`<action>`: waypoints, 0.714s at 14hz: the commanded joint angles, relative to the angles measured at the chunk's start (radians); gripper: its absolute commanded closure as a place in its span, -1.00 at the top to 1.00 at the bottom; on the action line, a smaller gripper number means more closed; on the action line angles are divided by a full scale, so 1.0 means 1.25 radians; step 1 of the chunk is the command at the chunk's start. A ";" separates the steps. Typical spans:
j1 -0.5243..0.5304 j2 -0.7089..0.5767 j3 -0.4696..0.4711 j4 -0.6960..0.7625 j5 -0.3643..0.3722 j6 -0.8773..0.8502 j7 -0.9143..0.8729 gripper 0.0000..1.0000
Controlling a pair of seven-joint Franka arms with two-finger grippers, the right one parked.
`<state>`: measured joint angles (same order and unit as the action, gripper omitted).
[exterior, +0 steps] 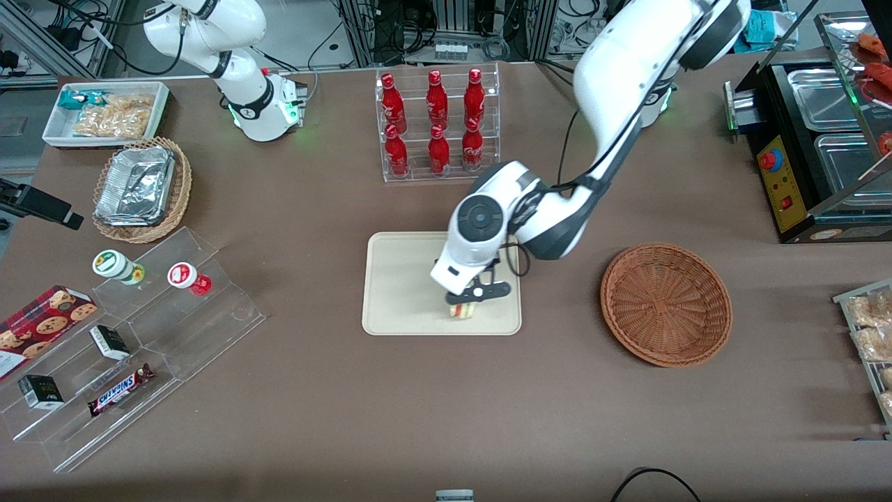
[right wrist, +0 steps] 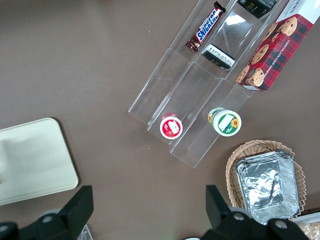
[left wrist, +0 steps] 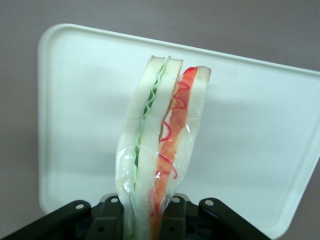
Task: Place sandwich from basket to tray
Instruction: 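Lower the sandwich onto the tray and open the left gripper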
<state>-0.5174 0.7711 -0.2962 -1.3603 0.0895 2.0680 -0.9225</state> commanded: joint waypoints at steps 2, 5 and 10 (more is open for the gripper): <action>-0.044 0.054 0.010 0.045 0.029 0.019 -0.008 -0.32; -0.049 0.057 0.012 0.048 0.040 0.020 -0.009 1.00; -0.040 -0.073 0.107 0.040 0.068 -0.042 -0.001 1.00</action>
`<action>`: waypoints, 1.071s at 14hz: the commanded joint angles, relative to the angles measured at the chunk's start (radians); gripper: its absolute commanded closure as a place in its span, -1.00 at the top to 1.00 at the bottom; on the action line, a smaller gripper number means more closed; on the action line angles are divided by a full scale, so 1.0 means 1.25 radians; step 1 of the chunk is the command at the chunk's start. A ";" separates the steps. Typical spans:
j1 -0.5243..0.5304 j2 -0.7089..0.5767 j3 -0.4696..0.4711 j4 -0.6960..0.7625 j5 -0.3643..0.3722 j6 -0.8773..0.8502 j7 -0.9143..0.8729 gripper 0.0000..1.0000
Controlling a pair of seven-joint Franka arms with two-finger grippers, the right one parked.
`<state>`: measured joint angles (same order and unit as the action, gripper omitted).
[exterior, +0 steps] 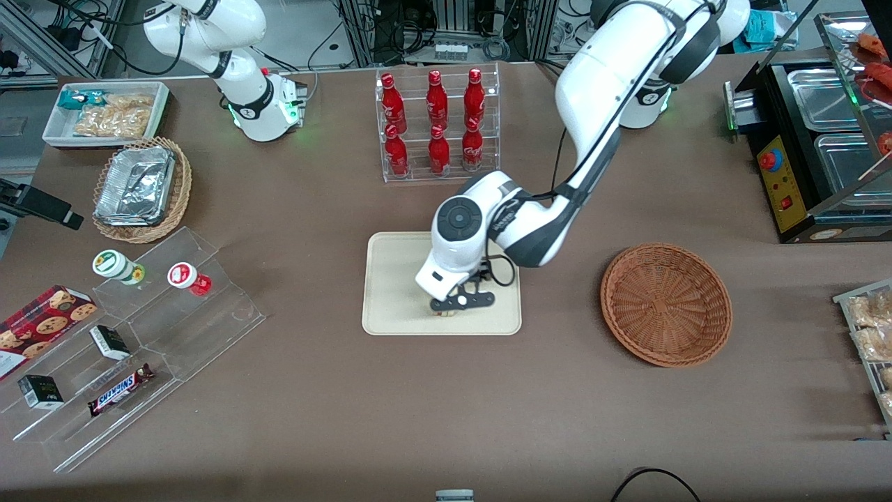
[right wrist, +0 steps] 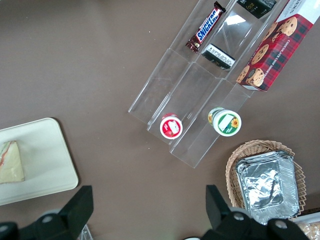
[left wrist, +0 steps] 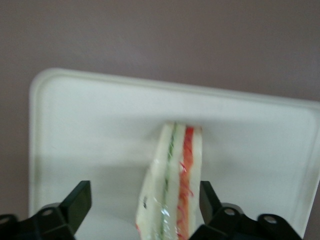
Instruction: Place sandwich from basket to tray
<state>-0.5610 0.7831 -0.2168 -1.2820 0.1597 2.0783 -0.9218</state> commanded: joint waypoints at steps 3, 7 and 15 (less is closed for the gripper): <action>0.029 -0.197 0.110 -0.042 -0.001 -0.174 0.082 1.00; 0.169 -0.343 0.110 -0.060 -0.058 -0.380 0.356 1.00; 0.456 -0.576 0.014 -0.082 -0.101 -0.693 0.555 1.00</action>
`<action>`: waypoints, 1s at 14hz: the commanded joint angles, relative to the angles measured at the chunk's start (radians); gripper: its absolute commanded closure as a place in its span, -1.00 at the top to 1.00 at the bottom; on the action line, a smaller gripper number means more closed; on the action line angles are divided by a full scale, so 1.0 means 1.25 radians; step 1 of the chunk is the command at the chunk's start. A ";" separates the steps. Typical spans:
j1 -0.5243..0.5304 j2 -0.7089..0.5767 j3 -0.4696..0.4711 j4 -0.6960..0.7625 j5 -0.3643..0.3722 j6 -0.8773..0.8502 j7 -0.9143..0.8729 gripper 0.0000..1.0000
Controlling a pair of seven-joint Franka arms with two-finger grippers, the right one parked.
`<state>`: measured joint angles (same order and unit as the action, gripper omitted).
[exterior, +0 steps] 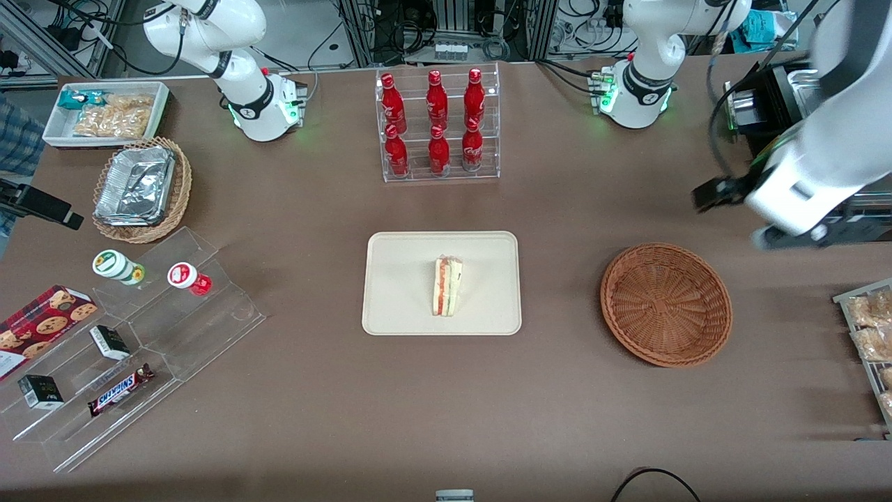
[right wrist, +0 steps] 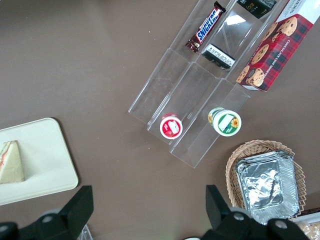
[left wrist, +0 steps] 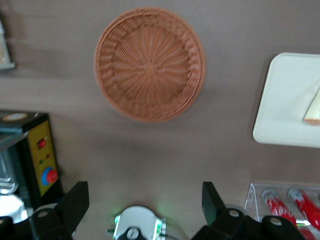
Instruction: Place sandwich from basket to tray
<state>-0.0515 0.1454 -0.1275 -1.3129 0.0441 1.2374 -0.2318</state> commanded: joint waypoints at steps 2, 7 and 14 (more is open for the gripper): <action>0.129 -0.098 -0.122 -0.091 -0.008 -0.014 0.017 1.00; 0.154 -0.097 -0.170 -0.092 -0.002 0.007 0.025 1.00; 0.175 -0.098 -0.201 -0.095 -0.003 0.022 0.019 1.00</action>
